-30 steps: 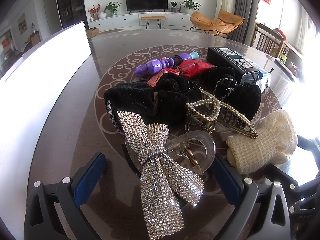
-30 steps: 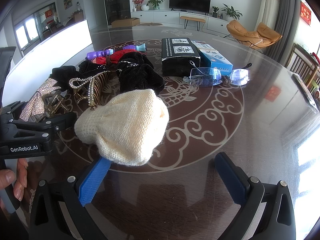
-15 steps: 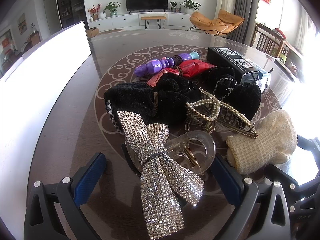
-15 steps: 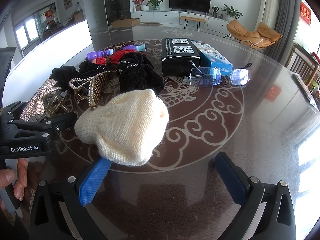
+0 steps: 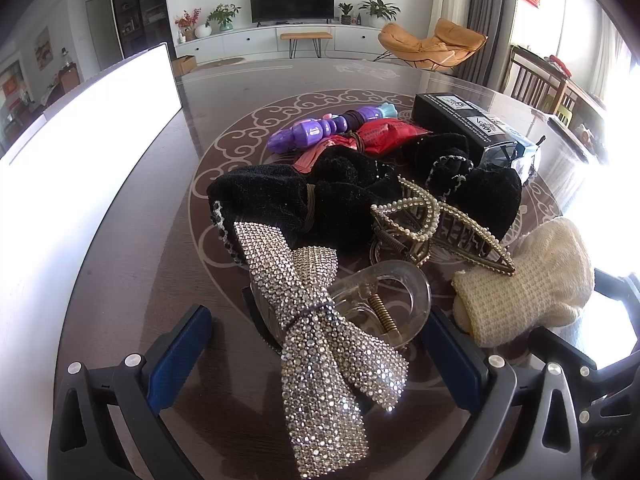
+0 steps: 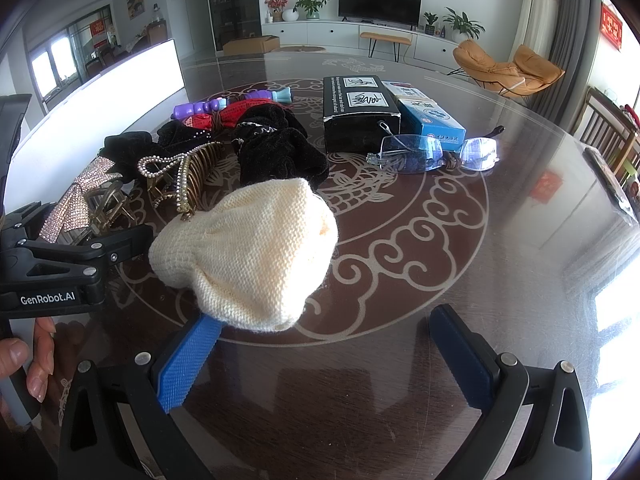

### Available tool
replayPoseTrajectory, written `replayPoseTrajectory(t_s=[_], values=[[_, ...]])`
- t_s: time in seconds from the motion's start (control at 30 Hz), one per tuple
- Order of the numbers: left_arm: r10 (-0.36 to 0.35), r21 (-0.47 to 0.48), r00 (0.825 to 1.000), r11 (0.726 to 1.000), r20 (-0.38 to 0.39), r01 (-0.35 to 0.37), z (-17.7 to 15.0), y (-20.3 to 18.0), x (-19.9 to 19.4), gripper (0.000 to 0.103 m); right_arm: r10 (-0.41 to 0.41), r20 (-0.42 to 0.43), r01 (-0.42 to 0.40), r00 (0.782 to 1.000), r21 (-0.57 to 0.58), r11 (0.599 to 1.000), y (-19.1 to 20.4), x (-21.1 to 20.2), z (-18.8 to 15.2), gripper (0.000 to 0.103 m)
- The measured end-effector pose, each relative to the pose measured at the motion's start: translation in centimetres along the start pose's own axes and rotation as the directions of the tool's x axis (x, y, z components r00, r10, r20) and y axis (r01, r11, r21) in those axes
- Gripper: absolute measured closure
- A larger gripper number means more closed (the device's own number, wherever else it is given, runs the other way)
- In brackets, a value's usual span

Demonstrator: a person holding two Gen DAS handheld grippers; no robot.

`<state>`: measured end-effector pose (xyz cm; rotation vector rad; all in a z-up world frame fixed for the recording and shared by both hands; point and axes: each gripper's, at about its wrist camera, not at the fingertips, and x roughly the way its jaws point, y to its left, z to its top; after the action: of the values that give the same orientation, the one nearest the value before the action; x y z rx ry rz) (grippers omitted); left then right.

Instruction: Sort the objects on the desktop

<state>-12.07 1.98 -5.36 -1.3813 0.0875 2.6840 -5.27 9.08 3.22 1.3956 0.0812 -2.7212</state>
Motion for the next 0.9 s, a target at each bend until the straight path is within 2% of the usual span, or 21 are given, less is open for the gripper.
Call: replayPoseTrajectory(t_s=[0.8,0.9], values=[[0.000,0.001,1.000,1.000,-0.001,0.000,-0.04,0.16,0.08,0.000,0.000,0.000,0.000,1.000,0.000,1.000,0.00,-0.02,-0.02,0.000],[-0.013,0.027,1.000,1.000,-0.007,0.013,0.34,0.19,0.33,0.000,0.000,0.000,0.000,1.000,0.000,1.000,0.02,-0.02,-0.01,0.000]])
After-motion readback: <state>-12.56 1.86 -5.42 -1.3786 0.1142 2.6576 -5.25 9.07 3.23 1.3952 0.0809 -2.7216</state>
